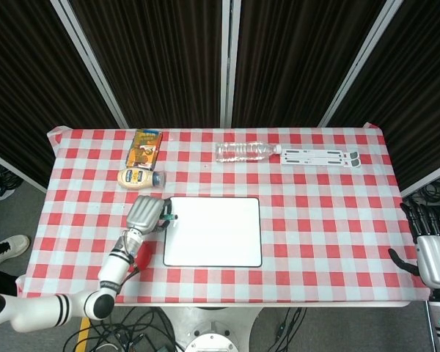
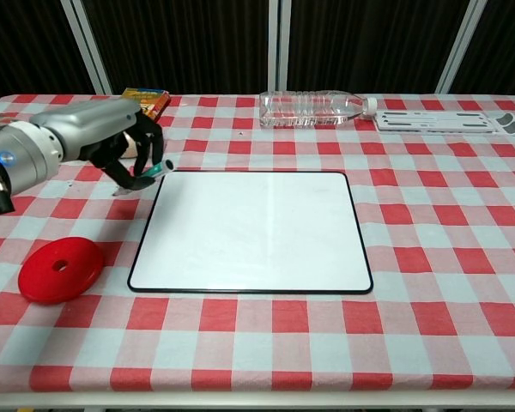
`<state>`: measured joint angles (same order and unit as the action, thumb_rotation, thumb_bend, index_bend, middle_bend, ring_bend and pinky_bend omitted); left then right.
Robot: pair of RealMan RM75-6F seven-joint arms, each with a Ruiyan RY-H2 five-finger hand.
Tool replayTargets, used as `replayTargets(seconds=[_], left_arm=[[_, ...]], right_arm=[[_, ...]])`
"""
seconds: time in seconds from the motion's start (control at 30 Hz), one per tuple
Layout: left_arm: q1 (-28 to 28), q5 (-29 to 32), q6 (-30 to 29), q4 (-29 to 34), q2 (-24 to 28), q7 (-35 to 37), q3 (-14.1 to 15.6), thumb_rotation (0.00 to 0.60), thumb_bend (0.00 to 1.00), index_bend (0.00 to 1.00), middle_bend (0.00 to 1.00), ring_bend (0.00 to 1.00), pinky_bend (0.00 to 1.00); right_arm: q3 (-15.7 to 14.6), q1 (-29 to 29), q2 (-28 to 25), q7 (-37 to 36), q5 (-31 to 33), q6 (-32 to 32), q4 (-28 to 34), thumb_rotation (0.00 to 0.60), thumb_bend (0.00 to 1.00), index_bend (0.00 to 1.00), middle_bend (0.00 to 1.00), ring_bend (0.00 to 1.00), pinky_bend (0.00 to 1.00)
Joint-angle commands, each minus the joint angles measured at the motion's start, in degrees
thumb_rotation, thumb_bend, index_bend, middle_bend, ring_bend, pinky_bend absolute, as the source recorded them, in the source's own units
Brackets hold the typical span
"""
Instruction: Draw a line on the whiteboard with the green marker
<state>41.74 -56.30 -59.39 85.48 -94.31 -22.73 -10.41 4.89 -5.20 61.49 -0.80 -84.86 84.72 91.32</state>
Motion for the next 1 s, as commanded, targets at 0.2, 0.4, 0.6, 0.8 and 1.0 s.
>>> replayTargets(seconds=[0.2, 0.4, 0.6, 0.8, 1.0], left_arm=[[1.9, -16.7, 4.2, -7.6, -5.4, 23.4, -1.8, 0.6, 0.44, 0.61, 0.61, 0.83, 0.94], [3.1, -16.9, 5.9, -6.6, -4.9, 19.7, -0.8, 0.6, 0.44, 0.61, 0.61, 0.83, 0.94], [3.5, -14.5, 5.8, -4.5, -3.9, 9.6, 0.4, 0.6, 0.44, 0.61, 0.62, 0.83, 0.94], [4.4, -9.1, 8.2, -3.6, -3.7, 3.8, 0.5, 0.6, 0.44, 0.61, 0.62, 0.83, 0.94], [5.4, -4.0, 9.4, -3.7, -4.4, 0.4, -0.1, 0.6, 0.44, 0.61, 0.62, 0.83, 0.94]], right_arm=[[-0.3, 0.2, 0.0, 0.0, -0.8, 0.5, 0.7, 0.6, 0.15, 0.0, 0.02, 0.0, 0.0], [-0.3, 0.3, 0.3, -0.1, -0.9, 0.7, 0.8, 0.6, 0.15, 0.0, 0.02, 0.0, 0.0], [-0.4, 0.3, 0.5, -0.4, -1.0, 0.5, 0.5, 0.6, 0.15, 0.0, 0.02, 0.0, 0.0], [-0.5, 0.2, 0.7, -0.9, -0.9, 0.2, 0.1, 0.6, 0.15, 0.0, 0.02, 0.0, 0.0], [-0.6, 0.4, 0.7, -1.2, -0.9, 0.2, -0.2, 0.6, 0.15, 0.0, 0.02, 0.0, 0.0]])
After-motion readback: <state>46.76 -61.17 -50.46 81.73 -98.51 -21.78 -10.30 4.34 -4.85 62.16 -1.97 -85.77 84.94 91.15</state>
